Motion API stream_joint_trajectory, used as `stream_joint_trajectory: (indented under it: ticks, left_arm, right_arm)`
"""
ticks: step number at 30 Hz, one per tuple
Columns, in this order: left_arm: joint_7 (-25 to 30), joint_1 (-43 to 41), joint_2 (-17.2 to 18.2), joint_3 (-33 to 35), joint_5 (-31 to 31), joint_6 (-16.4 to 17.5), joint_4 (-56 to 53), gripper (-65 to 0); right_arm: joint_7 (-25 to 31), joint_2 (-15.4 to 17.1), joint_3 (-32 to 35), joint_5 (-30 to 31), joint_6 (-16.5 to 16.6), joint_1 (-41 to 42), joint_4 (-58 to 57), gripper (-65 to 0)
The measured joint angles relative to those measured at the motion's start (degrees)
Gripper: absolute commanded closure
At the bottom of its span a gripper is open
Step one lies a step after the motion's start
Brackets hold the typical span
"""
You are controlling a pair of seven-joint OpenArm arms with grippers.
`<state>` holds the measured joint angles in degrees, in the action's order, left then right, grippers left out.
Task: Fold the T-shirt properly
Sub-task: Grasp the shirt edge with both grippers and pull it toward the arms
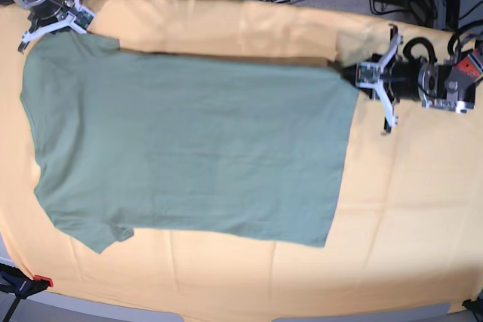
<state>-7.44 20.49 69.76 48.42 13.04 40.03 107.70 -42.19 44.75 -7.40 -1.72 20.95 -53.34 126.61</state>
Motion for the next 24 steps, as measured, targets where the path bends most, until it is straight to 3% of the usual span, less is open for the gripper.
stream_joint_trajectory:
  ticks: [5,13,18,20,24]
  left_arm:
    - [-0.2,-3.1,3.5,-0.1,-0.2,-0.1,4.4,0.0]
    - [-1.3,-7.9,8.1,-0.1,0.0,-0.3,9.6,0.0]
    - [-1.3,-10.8,8.8,-0.1,0.0,-0.3,11.7,0.0]
    - [-1.4,-12.3,9.0,-0.2,-0.1,-0.4,11.8,0.0]
    - [-1.6,-14.1,9.0,-0.2,-4.7,-0.3,11.8,0.0]
  right_arm:
    - [-1.4,0.1,-0.9,0.1,-1.0,-4.4,4.8,0.0]
    - [-2.3,0.2,-5.7,0.3,0.2,-13.4,7.4,0.0]
    - [-2.4,0.1,-6.0,2.1,-0.2,-13.8,7.5,0.0]
    - [-2.7,-0.5,-6.0,3.0,1.1,-14.6,7.5,0.0]
    - [-3.1,-1.4,-6.0,3.9,2.4,-17.8,7.5,0.0]
